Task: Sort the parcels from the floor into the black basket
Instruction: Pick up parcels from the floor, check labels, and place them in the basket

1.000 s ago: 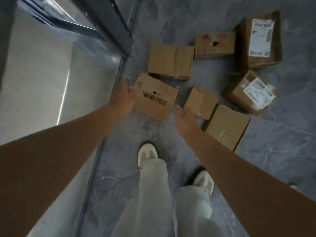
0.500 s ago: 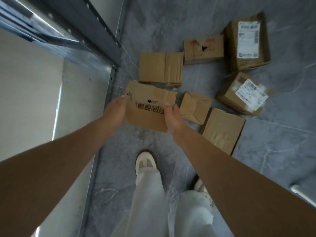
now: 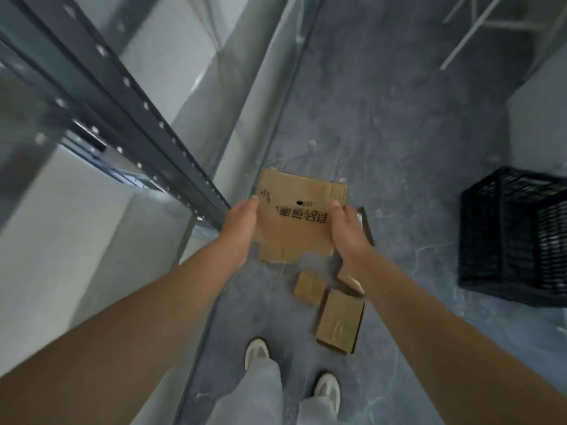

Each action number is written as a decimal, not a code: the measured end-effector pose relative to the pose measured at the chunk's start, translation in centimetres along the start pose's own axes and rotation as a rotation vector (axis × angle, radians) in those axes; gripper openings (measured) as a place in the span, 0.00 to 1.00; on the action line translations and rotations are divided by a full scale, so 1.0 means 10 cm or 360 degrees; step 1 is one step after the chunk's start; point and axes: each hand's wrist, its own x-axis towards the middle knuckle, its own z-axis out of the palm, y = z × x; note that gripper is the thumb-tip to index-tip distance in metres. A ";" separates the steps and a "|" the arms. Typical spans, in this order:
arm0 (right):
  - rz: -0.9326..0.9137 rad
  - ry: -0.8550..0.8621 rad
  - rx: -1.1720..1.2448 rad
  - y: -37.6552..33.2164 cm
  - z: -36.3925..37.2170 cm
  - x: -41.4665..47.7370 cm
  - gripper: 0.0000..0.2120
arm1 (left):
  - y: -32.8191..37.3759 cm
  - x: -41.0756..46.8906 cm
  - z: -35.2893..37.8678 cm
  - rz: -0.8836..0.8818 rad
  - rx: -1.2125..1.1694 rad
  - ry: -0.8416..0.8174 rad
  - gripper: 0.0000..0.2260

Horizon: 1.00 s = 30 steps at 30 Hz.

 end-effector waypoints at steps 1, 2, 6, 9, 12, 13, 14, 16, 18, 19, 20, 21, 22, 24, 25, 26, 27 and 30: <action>-0.0079 0.0005 -0.0009 -0.27 -0.10 -0.19 0.25 | 0.16 -0.19 -0.01 0.0041 -0.0082 0.0003 0.26; -0.0155 0.0001 -0.0007 -0.52 -0.20 -0.40 0.25 | 0.34 -0.41 -0.04 0.0087 -0.0148 0.0002 0.28; -0.0398 -0.0062 0.0026 -1.29 -0.53 -1.27 0.27 | 1.23 -1.74 -0.20 0.0319 -0.0334 0.0148 0.13; -0.0426 -0.0113 0.0165 -1.63 -0.68 -1.83 0.32 | 1.57 -2.38 -0.50 0.0478 -0.0358 0.0231 0.15; -0.0465 -0.0214 0.0279 -1.89 -0.79 -2.47 0.25 | 1.88 -3.15 -0.74 0.0616 -0.0402 0.0202 0.14; -0.0506 -0.0231 0.0283 -1.94 -0.80 -2.63 0.25 | 1.92 -3.36 -0.83 0.0650 -0.0389 0.0172 0.13; -0.0542 -0.0253 0.0272 -1.98 -0.81 -2.76 0.25 | 1.94 -3.54 -0.92 0.0683 -0.0364 0.0176 0.14; -0.0607 -0.0273 0.0237 -2.06 -0.78 -3.00 0.22 | 1.94 -3.89 -1.11 0.0743 -0.0295 0.0200 0.14; -0.0605 -0.0323 0.0253 -2.14 -0.69 -3.21 0.19 | 1.82 -4.11 -1.35 0.0821 -0.0278 0.0229 0.15; -0.0616 -0.0356 0.0261 -2.17 -0.63 -3.29 0.18 | 1.74 -4.20 -1.46 0.0844 -0.0272 0.0256 0.15; -0.0630 -0.0395 0.0239 -2.17 -0.57 -3.40 0.16 | 1.65 -4.29 -1.55 0.0881 -0.0269 0.0297 0.15; -0.0646 -0.0440 0.0212 -2.16 -0.49 -3.52 0.15 | 1.52 -4.37 -1.65 0.0903 -0.0266 0.0337 0.16; -0.0641 -0.0485 0.0182 -2.12 -0.42 -3.64 0.14 | 1.38 -4.47 -1.73 0.0892 -0.0294 0.0357 0.17; -0.0612 -0.0581 0.0104 -1.99 -0.24 -3.87 0.13 | 1.11 -4.66 -1.89 0.0828 -0.0379 0.0412 0.15; -0.0599 -0.0616 0.0074 -1.91 -0.16 -3.98 0.13 | 0.98 -4.74 -1.97 0.0805 -0.0422 0.0451 0.15; -0.0585 -0.0645 0.0055 -1.84 -0.09 -4.09 0.12 | 0.87 -4.83 -2.05 0.0798 -0.0464 0.0497 0.15; -0.0584 -0.0670 0.0041 -1.79 -0.02 -4.20 0.12 | 0.77 -4.93 -2.13 0.0791 -0.0515 0.0549 0.15; -0.0621 -0.0764 -0.0019 -1.66 0.17 -4.48 0.11 | 0.56 -5.25 -2.38 0.0745 -0.0672 0.0647 0.13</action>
